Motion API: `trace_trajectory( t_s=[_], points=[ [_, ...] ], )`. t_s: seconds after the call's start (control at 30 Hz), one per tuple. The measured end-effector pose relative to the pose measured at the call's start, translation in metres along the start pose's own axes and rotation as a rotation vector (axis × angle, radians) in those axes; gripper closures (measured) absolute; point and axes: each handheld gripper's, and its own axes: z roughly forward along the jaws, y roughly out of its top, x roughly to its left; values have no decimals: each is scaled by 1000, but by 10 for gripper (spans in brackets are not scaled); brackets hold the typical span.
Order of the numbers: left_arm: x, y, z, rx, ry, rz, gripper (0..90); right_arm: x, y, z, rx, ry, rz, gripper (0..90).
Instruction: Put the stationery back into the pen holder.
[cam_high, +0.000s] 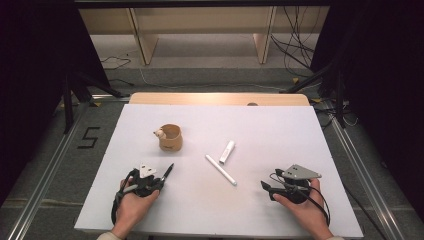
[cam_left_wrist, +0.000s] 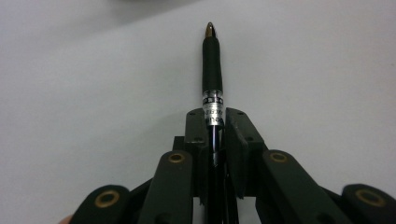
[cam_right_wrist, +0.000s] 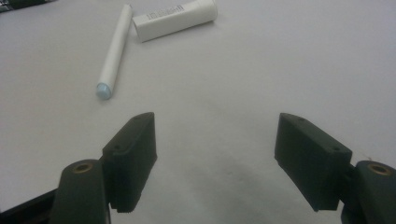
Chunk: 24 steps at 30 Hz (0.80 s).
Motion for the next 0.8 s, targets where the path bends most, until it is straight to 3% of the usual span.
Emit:
trace_trajectory(
  t_s=[0.33, 0.8],
  points=[
    [0, -1, -2, 5, -15, -1, 798, 1, 1, 1, -11, 8, -2, 300],
    [-5, 3, -13, -124, -20, 3, 798, 6, 5, 6, -19, 29, 2, 302]
  ],
)
